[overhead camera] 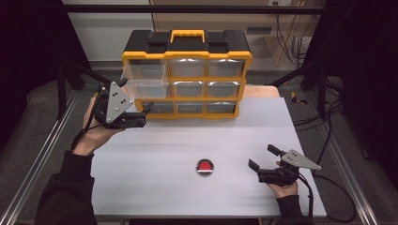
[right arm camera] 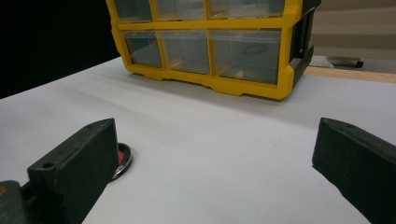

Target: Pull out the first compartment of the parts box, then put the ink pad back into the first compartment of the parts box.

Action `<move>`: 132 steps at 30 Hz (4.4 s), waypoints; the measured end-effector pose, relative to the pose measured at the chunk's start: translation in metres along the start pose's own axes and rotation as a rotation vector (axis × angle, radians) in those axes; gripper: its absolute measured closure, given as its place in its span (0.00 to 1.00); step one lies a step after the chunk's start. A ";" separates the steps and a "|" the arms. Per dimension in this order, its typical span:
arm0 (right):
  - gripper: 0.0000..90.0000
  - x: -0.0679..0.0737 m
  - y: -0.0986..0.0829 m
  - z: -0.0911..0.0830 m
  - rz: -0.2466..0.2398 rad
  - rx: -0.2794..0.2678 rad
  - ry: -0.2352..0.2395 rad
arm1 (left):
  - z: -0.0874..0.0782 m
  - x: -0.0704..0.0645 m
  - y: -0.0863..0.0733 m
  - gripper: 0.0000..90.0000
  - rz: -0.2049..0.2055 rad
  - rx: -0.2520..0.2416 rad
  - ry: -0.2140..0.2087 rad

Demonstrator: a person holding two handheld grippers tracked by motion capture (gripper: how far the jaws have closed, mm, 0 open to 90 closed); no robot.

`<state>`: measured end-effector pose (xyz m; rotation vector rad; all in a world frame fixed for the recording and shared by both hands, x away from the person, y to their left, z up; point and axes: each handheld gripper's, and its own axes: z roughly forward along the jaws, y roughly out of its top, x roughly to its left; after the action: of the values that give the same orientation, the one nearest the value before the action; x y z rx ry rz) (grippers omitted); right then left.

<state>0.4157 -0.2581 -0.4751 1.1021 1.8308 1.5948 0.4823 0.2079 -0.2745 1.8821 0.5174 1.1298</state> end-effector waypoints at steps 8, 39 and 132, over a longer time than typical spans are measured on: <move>0.01 0.000 0.000 0.000 -0.004 0.000 0.000 | -0.008 0.001 -0.010 0.04 -0.124 -0.006 -0.029; 0.01 -0.001 -0.001 0.000 -0.004 0.009 -0.006 | -0.020 -0.034 -0.083 0.01 -0.383 -0.023 -0.142; 0.01 -0.002 -0.002 0.001 0.005 0.016 -0.004 | 0.108 -0.214 -0.096 0.06 -0.271 0.415 -0.546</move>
<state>0.4166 -0.2590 -0.4776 1.1163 1.8425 1.5826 0.4741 0.0608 -0.4870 2.2749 0.6965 0.3139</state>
